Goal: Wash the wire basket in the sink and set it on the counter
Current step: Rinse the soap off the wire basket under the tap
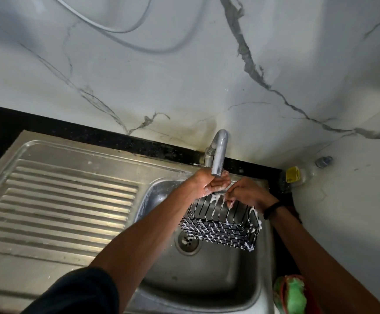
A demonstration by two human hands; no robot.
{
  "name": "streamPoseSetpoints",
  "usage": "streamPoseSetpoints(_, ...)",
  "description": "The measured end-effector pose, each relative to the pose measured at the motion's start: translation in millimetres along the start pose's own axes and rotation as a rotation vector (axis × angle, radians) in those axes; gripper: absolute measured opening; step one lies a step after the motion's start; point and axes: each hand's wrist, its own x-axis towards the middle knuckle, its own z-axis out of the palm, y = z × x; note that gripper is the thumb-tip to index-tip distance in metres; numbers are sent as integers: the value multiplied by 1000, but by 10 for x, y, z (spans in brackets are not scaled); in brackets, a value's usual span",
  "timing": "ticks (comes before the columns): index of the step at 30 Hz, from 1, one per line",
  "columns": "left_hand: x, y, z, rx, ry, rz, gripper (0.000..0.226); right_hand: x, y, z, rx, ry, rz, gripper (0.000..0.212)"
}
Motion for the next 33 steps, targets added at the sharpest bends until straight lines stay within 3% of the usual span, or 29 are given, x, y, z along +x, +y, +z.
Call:
streamPoseSetpoints(3,69,64,160,176,-55,-57,20,-65,38,-18,2,25,72,9)
streamPoseSetpoints(6,177,64,279,379,-25,-93,29,-104,121,-13,52,27,124,14)
streamPoseSetpoints(10,167,41,275,416,51,-197,31,-153,147,17,-29,32,172,10)
streamPoseSetpoints(15,139,121,280,271,28,-323,39,-217,105,60,-18,15,195,7)
streamPoseSetpoints(21,243,104,270,178,90,-314,35,-228,198,27,-3,29,187,16)
streamPoseSetpoints(27,93,-12,214,-265,241,-204,39,-224,250,80,-20,29,183,20)
streamPoseSetpoints(33,-57,21,109,-537,340,-179,39,-179,262,125,-90,-48,111,21)
